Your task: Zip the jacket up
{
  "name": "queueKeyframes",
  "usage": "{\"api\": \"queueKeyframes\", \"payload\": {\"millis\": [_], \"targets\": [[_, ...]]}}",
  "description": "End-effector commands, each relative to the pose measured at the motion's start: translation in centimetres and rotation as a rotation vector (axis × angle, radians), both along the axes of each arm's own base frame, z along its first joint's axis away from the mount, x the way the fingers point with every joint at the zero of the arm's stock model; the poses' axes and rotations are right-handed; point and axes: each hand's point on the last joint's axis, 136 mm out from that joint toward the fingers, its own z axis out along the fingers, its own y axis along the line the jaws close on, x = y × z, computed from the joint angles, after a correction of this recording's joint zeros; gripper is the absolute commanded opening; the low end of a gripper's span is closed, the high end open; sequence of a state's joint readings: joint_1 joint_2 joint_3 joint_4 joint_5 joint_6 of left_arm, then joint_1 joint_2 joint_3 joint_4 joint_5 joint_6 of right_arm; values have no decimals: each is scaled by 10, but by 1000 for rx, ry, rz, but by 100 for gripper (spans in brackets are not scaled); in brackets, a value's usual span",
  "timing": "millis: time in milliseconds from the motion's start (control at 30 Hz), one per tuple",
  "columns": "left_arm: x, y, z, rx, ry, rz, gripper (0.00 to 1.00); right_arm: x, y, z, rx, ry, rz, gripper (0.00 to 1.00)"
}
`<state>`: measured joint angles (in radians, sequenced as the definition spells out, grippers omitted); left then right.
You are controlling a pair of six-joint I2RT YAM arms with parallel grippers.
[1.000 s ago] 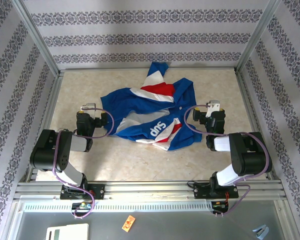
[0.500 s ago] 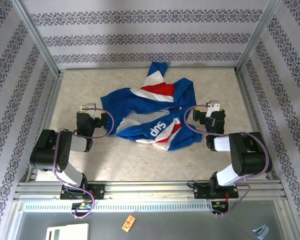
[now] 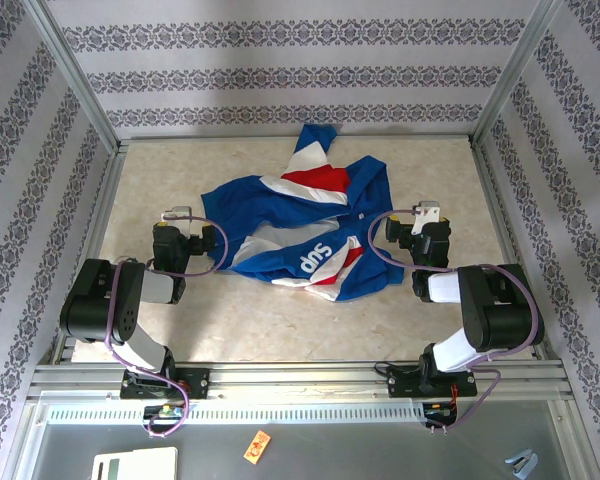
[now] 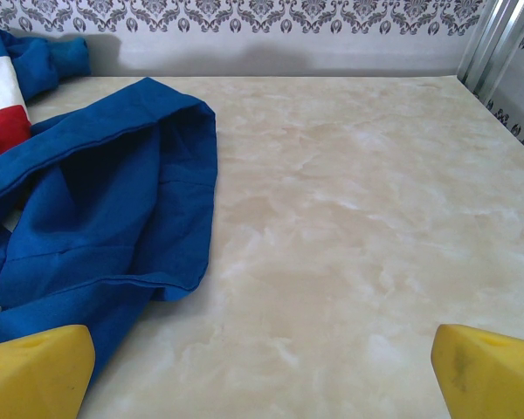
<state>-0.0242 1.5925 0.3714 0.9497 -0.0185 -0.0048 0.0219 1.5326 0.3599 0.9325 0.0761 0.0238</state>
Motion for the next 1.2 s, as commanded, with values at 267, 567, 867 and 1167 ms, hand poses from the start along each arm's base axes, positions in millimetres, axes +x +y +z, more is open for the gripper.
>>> {"api": "queueKeyframes", "payload": {"millis": [267,567,867,1167], "targets": [[-1,-2,38,7,-10,-31,100,2,-5,37,47,55,-56,98],[15,-29,81,-169,117,-121,85,-3,52,62,79,190,48,88],[44,-99,21,-271,437,-241,62,-52,165,12,124,492,236,63],[44,-118,-74,-413,786,-127,43,-105,220,-59,135,700,289,22]]}}
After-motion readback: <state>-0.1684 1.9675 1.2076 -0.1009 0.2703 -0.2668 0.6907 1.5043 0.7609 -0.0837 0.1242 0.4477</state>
